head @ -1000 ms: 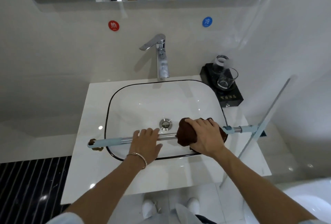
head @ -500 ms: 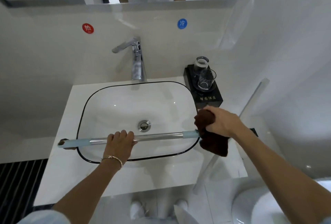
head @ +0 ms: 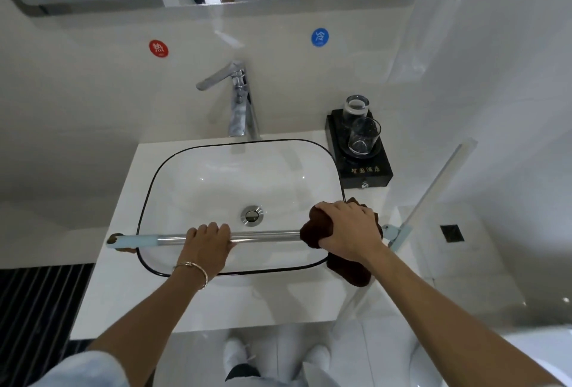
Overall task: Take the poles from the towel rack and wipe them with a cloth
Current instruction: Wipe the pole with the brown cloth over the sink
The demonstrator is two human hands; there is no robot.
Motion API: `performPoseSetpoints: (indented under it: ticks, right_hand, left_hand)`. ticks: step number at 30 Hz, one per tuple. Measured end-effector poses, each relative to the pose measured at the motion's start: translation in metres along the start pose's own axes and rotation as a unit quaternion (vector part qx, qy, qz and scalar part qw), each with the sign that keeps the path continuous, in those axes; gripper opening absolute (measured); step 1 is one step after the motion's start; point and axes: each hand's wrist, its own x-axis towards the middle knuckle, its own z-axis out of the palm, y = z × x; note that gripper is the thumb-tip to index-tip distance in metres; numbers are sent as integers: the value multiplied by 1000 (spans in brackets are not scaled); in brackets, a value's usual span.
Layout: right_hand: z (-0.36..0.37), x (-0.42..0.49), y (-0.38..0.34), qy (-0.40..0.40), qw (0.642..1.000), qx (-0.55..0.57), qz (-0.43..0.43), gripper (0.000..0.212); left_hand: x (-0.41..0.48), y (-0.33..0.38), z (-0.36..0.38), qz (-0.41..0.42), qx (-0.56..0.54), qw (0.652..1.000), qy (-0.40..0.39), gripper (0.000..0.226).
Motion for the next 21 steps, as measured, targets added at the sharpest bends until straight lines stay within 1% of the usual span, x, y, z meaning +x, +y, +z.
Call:
performPoseSetpoints:
  ticks: [3, 5, 7, 9, 12, 14, 16, 18, 20, 21]
  right_hand:
    - [1, 5, -8, -11, 1000, 1, -9, 58]
    - [3, 6, -18, -7, 1000, -3, -25, 61]
    - [10, 9, -39, 3, 999, -4, -39, 65]
    - [23, 16, -67, 14, 999, -1, -46, 68]
    - [46, 27, -111, 36, 999, -17, -36, 68]
    - [59, 33, -128, 50, 997, -51, -22, 69]
    - [66, 38, -137, 58, 995, -85, 1, 71]
    - [68, 43, -140, 66, 992, -103, 18, 68]
    - [70, 46, -144, 63, 991, -115, 36, 67]
    - [72, 47, -146, 68, 990, -118, 41, 68]
  left_hand:
    - [6, -4, 2, 15, 0, 1000, -23, 37]
    - [10, -6, -2, 10, -8, 998, -56, 32]
    - [15, -6, -6, 0, -16, 996, -92, 29]
    - [20, -5, -9, 2, -20, 993, -114, 34]
    - [29, -8, -14, 3, -66, 983, -171, 32]
    - [37, -14, -9, 19, -101, 977, -186, 28]
    - [42, -20, -6, 42, -137, 973, -179, 31]
    - [42, -28, -3, 75, -134, 977, -148, 41]
    - [36, -42, 3, 101, -118, 983, -103, 54]
    - [30, -53, 6, 105, -116, 985, -69, 59]
